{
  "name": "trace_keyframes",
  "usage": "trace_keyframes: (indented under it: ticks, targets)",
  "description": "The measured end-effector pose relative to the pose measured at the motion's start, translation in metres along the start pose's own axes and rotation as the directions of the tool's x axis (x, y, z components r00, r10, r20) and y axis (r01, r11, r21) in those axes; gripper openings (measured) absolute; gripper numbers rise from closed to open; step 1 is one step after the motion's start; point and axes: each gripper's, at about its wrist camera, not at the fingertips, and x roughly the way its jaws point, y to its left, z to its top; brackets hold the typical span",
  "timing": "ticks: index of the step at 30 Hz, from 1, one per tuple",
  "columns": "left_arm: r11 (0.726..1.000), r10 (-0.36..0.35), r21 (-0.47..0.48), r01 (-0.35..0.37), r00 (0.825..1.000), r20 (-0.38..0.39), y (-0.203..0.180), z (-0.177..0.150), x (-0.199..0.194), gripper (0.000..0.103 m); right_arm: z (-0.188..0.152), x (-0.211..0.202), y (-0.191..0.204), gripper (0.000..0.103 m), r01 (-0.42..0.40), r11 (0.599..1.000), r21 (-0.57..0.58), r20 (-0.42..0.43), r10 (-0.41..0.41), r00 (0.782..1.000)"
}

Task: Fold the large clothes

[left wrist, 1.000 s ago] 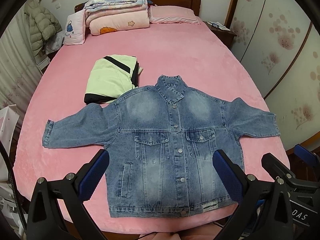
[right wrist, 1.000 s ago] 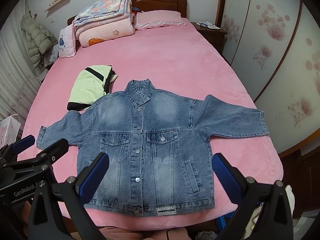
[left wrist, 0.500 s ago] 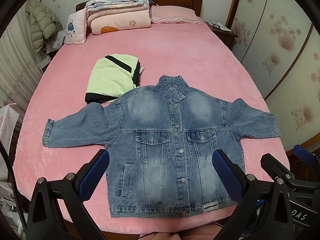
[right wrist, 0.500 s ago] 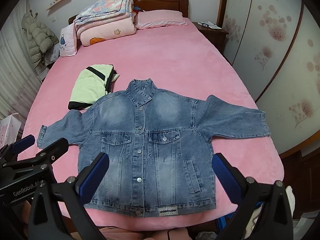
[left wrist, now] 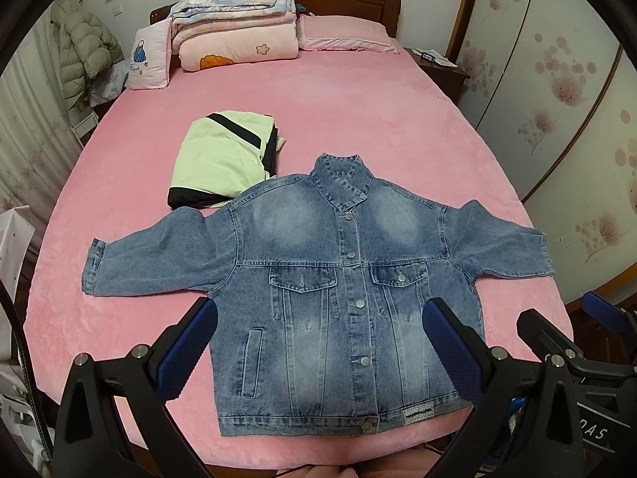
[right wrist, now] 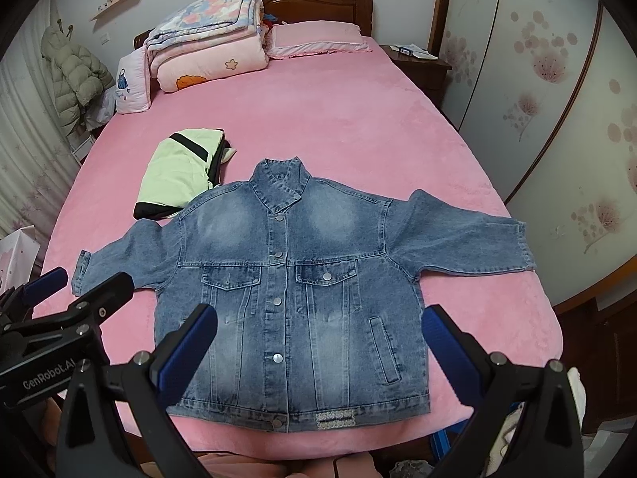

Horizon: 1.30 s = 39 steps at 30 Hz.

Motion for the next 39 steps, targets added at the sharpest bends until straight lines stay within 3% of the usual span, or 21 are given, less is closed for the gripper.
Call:
trace_keyframes:
  ticks: [25, 39]
  targets:
    - [0.995, -0.100, 0.013, 0.100, 0.992, 0.072, 0.018, 0.002, -0.009, 0.102, -0.007, -0.023, 0.020, 0.103, 0.094, 0.996, 0.014, 0.046, -0.094, 0.994]
    - [0.983, -0.162, 0.112, 0.145, 0.973, 0.162, -0.022, 0.029, -0.018, 0.102, -0.013, -0.045, -0.029, 0.103, 0.164, 0.969, 0.187, 0.077, -0.180, 0.981]
